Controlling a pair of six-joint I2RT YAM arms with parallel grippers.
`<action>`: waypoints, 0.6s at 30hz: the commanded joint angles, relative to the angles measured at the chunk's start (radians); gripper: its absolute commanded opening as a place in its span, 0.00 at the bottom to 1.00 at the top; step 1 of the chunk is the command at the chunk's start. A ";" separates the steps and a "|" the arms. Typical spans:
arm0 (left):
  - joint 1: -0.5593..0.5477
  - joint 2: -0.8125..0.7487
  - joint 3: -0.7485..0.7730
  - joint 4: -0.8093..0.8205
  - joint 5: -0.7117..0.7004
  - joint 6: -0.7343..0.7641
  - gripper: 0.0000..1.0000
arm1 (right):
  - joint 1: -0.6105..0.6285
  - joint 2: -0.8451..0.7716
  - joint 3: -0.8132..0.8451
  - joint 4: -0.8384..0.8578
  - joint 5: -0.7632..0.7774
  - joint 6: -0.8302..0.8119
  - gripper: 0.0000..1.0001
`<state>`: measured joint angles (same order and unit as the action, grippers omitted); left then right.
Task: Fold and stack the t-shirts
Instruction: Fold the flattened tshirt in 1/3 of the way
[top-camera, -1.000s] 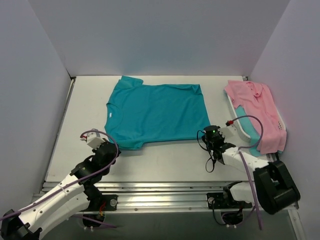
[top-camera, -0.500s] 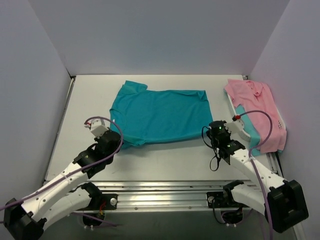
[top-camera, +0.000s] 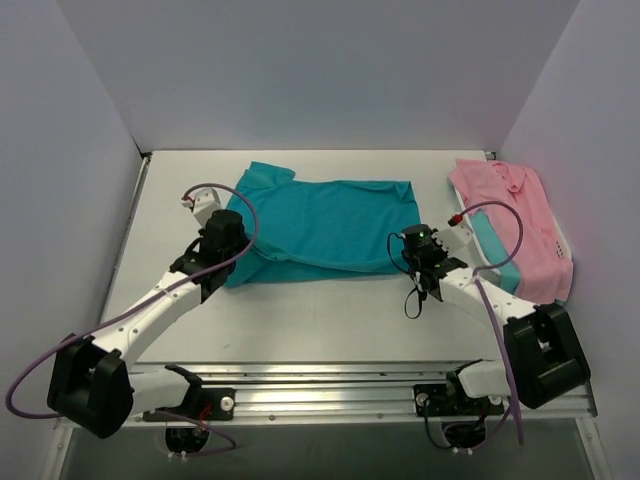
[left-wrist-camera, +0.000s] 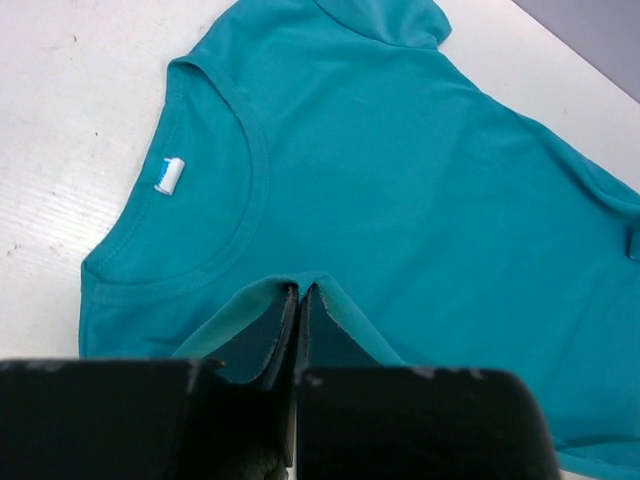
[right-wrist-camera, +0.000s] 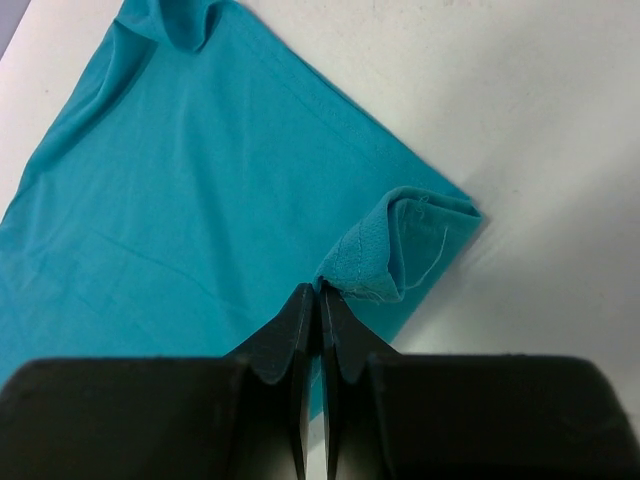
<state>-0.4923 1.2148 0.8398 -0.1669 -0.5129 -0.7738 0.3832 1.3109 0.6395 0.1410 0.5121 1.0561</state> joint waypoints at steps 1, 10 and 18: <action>0.073 0.104 0.068 0.127 0.122 0.077 0.02 | -0.017 0.072 0.075 0.051 0.063 -0.005 0.00; 0.257 0.536 0.309 0.240 0.403 0.149 0.02 | -0.073 0.468 0.329 0.088 0.072 0.010 0.00; 0.345 0.867 0.603 0.303 0.660 0.189 0.78 | -0.104 0.683 0.580 -0.018 0.097 0.008 0.34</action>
<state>-0.1726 2.0377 1.3422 0.0517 0.0044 -0.6144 0.2890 1.9942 1.1576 0.2062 0.5533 1.0637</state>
